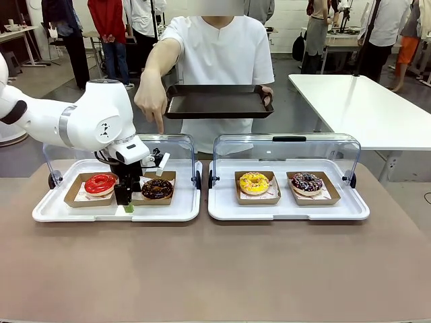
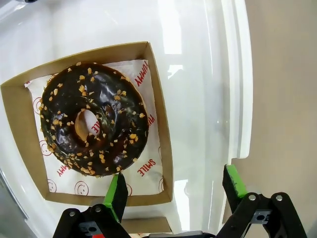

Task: Provide the desired donut to the person.
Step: Pick up and lift the Paper togo box containing the Donut pointed at by the person.

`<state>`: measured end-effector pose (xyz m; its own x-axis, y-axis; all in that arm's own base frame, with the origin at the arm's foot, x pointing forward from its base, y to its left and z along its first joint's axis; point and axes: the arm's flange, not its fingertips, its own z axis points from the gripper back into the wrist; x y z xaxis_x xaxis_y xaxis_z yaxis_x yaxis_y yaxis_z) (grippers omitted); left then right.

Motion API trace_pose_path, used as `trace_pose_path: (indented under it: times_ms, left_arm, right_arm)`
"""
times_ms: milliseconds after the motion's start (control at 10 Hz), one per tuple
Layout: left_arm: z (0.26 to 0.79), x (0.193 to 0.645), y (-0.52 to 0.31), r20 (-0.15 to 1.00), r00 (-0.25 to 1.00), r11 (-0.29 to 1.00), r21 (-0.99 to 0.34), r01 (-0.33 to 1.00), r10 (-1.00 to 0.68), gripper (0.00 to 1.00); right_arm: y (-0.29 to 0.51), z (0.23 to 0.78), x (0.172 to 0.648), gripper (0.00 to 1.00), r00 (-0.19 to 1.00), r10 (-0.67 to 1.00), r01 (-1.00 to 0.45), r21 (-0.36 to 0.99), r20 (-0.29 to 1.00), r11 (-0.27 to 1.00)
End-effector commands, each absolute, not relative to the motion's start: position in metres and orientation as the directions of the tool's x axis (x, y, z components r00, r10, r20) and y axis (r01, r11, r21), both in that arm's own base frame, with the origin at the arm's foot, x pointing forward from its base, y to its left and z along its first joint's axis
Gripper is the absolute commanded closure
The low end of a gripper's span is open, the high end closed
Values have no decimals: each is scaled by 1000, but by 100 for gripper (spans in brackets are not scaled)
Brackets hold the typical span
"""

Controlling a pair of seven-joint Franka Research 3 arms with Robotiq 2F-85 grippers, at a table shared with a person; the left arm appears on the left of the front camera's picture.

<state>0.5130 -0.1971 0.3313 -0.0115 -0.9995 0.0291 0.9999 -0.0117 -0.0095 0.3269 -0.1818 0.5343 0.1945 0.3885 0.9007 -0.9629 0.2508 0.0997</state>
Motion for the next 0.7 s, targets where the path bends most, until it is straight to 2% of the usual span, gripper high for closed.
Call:
trace_pose_path:
  times_ms: [0,200,300,400,500,600]
  left_arm:
    - [330,519,-201,-7,12,12,1,1000,-1000,0]
    - [328,520,-202,-11,13,13,-5,1000,-1000,0]
    - [327,521,-202,-7,14,14,-1,1000,-1000,35]
    - [326,521,-202,-5,14,14,0,1000,-1000,54]
    - [327,521,-202,-2,14,14,3,1000,-1000,89]
    - [327,521,-202,-1,12,12,4,1000,-1000,100]
  right_arm:
    - [-182,534,327,0,186,377,-965,97,907,243]
    - [-182,534,327,0,186,377,-965,97,907,243]
    - [-182,534,327,0,186,377,-965,97,907,243]
    - [-182,534,327,0,186,377,-965,97,907,243]
    - [-182,534,327,0,186,377,-965,97,907,243]
    - [-182,534,327,0,186,377,-965,97,907,243]
